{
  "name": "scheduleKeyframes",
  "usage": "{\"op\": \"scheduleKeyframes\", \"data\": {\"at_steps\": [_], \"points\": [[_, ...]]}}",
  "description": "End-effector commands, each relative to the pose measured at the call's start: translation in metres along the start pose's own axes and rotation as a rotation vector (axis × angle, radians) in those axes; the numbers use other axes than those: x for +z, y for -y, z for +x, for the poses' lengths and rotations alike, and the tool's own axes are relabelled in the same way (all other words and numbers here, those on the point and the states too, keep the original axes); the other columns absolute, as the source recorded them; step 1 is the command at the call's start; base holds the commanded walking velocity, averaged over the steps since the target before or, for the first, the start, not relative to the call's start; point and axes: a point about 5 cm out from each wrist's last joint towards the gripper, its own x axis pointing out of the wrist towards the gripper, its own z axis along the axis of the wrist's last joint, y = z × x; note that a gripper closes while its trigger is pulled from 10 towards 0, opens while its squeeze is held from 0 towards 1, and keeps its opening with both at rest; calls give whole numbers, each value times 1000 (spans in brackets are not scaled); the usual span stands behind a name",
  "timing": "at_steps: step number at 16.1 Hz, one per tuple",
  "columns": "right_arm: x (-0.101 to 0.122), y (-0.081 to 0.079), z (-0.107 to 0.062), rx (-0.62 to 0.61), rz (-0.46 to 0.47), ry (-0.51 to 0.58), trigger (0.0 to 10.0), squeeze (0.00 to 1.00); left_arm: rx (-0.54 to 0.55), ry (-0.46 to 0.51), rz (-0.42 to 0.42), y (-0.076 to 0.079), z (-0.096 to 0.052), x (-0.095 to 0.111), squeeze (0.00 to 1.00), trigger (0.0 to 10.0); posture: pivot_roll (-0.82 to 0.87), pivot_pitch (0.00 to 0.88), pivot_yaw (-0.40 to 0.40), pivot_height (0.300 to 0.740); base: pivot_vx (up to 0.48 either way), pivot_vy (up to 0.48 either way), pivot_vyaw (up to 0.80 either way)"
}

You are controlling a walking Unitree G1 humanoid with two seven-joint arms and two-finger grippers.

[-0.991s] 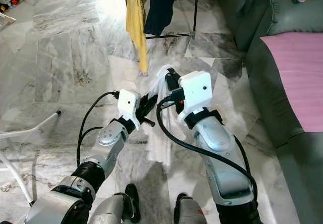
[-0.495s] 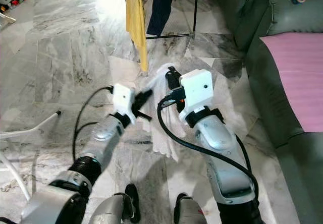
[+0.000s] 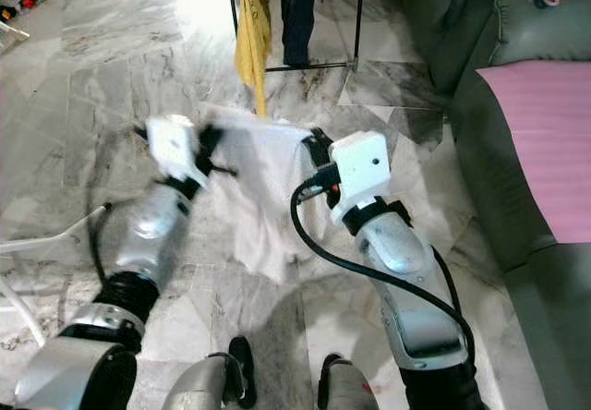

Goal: Hang hanger

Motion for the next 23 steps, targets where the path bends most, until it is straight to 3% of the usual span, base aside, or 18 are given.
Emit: {"op": "scheduleKeyframes", "data": {"at_steps": [1,2,3,4,5,11,14,18,20,22,23], "points": [[-10,6,-2,-41,-72,-45,3451,0,46,13,8,-11,-1,6,0,0,-202,238,45,740,0,0,0],[-17,9,-2,-56,-99,-76,2627,0,41,22,22,-12,0,10,0,0,-194,242,48,740,0,0,0],[-24,13,-2,-76,-144,-110,392,0,37,40,40,-13,1,15,0,0,-187,249,52,740,0,0,0],[-31,16,-3,-94,-164,-145,7216,0,36,48,51,-13,1,18,0,0,-183,252,52,740,0,0,0],[-34,17,-3,-98,-172,-159,10000,0,37,48,54,-13,0,19,0,0,-183,252,52,740,0,0,0],[-39,18,-5,-92,-237,-166,10000,0,19,-20,61,-16,1,15,0,0,-185,259,62,740,0,0,0],[-41,33,-8,-140,-322,-173,10000,0,-55,-119,63,-13,-2,2,0,0,-185,261,65,740,0,0,0],[-26,67,-10,-355,-395,-114,10000,0,-187,-181,47,-2,-17,-12,0,0,-181,267,73,740,0,0,0],[-17,79,-10,-432,-392,-76,10000,0,-340,-227,-21,12,-28,-19,0,0,-178,273,78,740,0,0,0],[-14,81,-7,-427,-389,-56,10000,0,-450,-257,-125,25,-35,-21,0,0,-175,277,84,740,0,0,0],[-13,78,-5,-392,-364,-42,10000,455,-517,-281,-175,32,-39,-21,0,0,-173,275,83,740,0,0,0]]}}
